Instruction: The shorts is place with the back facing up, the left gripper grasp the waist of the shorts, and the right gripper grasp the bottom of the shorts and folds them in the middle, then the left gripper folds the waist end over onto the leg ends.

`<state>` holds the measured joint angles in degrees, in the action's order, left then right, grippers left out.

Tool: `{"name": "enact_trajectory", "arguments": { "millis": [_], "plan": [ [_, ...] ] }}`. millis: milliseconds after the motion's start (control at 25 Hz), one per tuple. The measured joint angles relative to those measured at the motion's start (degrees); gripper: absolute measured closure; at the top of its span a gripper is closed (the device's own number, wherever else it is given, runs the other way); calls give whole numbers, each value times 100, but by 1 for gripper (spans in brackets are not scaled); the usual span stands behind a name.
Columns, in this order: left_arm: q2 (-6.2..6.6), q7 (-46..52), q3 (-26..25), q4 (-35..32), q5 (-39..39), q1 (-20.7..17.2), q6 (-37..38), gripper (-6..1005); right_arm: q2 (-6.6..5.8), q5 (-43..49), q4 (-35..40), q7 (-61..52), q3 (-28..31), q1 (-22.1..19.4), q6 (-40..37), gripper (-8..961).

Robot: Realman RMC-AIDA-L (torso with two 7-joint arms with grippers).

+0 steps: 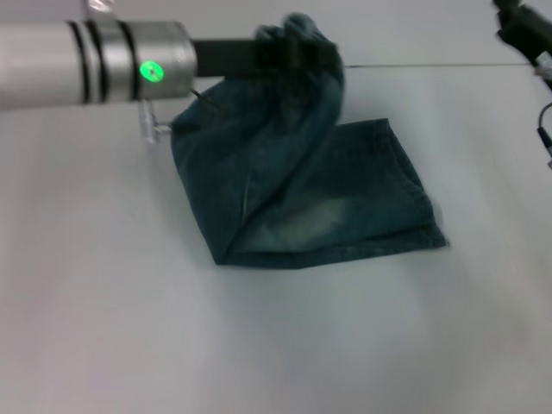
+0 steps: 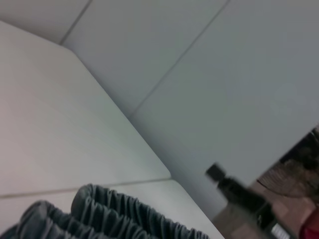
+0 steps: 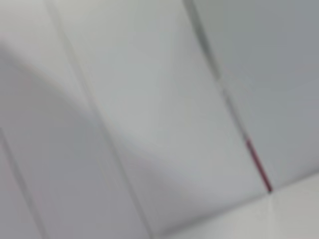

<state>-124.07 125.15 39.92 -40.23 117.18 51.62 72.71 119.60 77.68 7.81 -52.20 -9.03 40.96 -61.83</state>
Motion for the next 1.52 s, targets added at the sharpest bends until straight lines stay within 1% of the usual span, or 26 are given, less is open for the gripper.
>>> {"name": "enact_trajectory", "arguments": {
  "millis": [80,120,200,240,320,400,520,640,880,960,1000,1080,1200,1280,1320,1400,1480,1520],
  "plan": [
    [1,-284,342,529,-330,85,-336,865,1,-184,7,-95,1,-80,-197,938],
    [-7,-380,391,644,-433,101,-424,865,0,-224,8,-126,2,-99,-251,938],
    [-41,-758,516,1055,-782,143,-648,863,1,-236,-14,-178,-26,-119,-279,938],
    [-50,-1025,589,1336,-1039,183,-810,862,3,-227,-27,-194,-43,-122,-279,938],
    [-55,-1290,696,1681,-1315,237,-1026,860,12,-208,-54,-205,-77,-135,-280,939],
    [-55,-1419,815,1842,-1422,258,-1170,859,23,-200,-89,-207,-140,-142,-287,939],
    [-55,-1640,871,1865,-1640,186,-1167,856,21,-197,-131,-208,-329,-125,-262,939],
    [-56,-1920,880,1948,-1980,96,-1147,639,25,-198,-140,-209,-411,-98,-220,938],
    [-54,-2094,893,2036,-2068,39,-1114,397,37,-199,-207,-226,-596,-6,-80,935],
    [-28,-2107,898,1929,-2069,-60,-1023,322,27,-198,-155,-387,-827,-11,-142,933],
    [-14,-2111,901,1794,-2071,-168,-919,285,14,-199,-90,-541,-973,-22,-197,908],
    [6,-2115,899,1417,-2075,-446,-667,210,-20,-57,304,-1288,-1470,-106,-323,858],
    [29,-2150,882,631,-2072,-1046,-219,115,-32,370,1212,-2577,-2240,-296,-520,728],
    [64,-2184,880,218,-2023,-1408,43,52,-24,663,1836,-3029,-2664,-506,-927,642],
    [101,-2191,865,24,-1985,-1617,192,52,-25,803,2093,-3132,-2838,-612,-1197,620],
    [181,-2193,820,-199,-1955,-1911,432,51,-65,1081,2539,-3341,-3100,-802,-1705,575],
    [252,-2195,702,-367,-1890,-2166,719,51,-126,1485,2992,-3680,-3223,-983,-2210,530],
    [276,-2202,566,-448,-1768,-2270,933,50,-158,1699,3207,-3818,-3237,-1071,-2467,508]
  ]
}}
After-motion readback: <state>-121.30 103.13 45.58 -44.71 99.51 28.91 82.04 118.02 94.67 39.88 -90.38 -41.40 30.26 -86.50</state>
